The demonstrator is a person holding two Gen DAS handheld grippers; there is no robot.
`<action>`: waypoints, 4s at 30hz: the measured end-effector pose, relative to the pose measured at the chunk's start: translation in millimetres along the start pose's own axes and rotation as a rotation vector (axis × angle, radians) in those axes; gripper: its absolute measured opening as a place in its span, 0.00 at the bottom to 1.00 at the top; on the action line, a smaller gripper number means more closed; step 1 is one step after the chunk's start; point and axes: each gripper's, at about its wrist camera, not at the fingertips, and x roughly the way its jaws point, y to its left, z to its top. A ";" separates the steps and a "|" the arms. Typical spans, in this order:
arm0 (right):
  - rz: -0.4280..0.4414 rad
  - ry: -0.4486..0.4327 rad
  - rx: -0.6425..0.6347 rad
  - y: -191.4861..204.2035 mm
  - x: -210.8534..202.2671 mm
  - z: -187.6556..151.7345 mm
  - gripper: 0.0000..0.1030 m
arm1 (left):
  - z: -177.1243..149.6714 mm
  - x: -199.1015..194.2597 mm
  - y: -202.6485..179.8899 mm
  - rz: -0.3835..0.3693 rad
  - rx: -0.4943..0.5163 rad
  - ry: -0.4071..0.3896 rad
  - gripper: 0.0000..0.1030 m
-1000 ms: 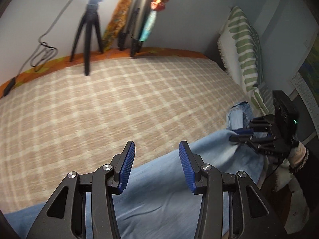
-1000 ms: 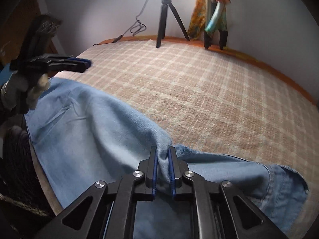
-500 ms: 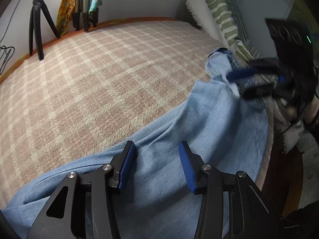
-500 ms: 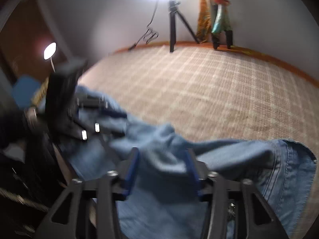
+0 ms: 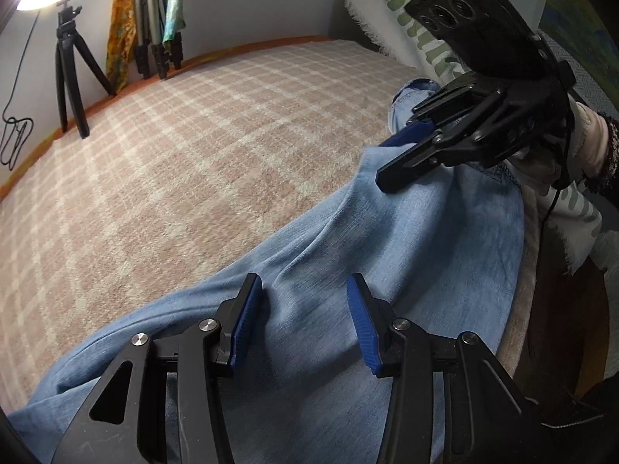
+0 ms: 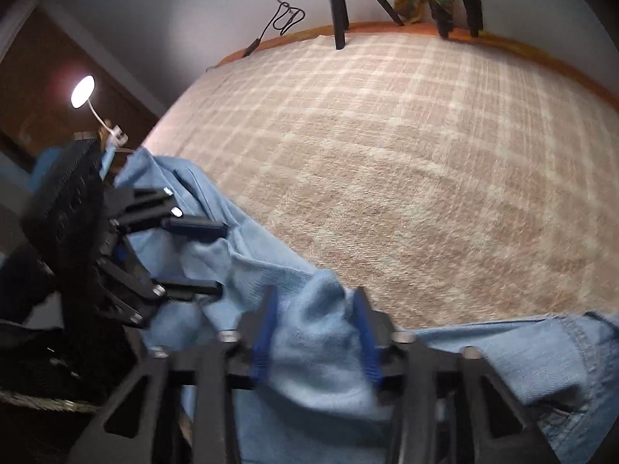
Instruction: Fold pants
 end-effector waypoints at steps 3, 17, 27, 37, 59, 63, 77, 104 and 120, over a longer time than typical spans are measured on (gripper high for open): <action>-0.061 -0.044 -0.068 12.4 -9.8 -1.6 0.15 | -4.4 -28.6 11.4 0.026 -0.024 -0.049 0.43; -0.423 -0.157 -0.222 -16.4 16.9 63.1 0.08 | -59.7 -61.1 117.0 0.227 -0.240 -0.037 0.43; -0.388 -0.411 0.193 -79.5 -86.8 5.0 0.57 | -67.5 -54.5 118.4 0.224 -0.243 -0.045 0.43; -0.306 -0.469 0.692 -208.4 -152.7 -115.7 0.80 | -69.0 -54.5 118.6 0.230 -0.246 -0.068 0.43; -0.483 -0.422 0.564 -151.7 -156.6 -125.5 0.16 | -68.2 -52.3 118.4 0.245 -0.230 -0.077 0.44; -0.560 -0.340 0.542 -156.2 -134.6 -116.4 0.22 | -67.6 -53.1 120.5 0.240 -0.231 -0.075 0.44; -0.586 -0.466 0.427 -48.8 -171.9 -96.0 0.56 | -95.3 -139.8 133.5 0.278 -0.376 -0.211 0.44; -0.033 -0.340 -0.271 295.3 35.8 86.3 0.74 | -421.7 -308.2 178.6 0.574 -1.128 -0.416 0.45; 0.252 -0.029 -0.641 502.6 251.2 214.0 0.64 | -448.7 -296.0 203.9 0.475 -1.298 -0.536 0.43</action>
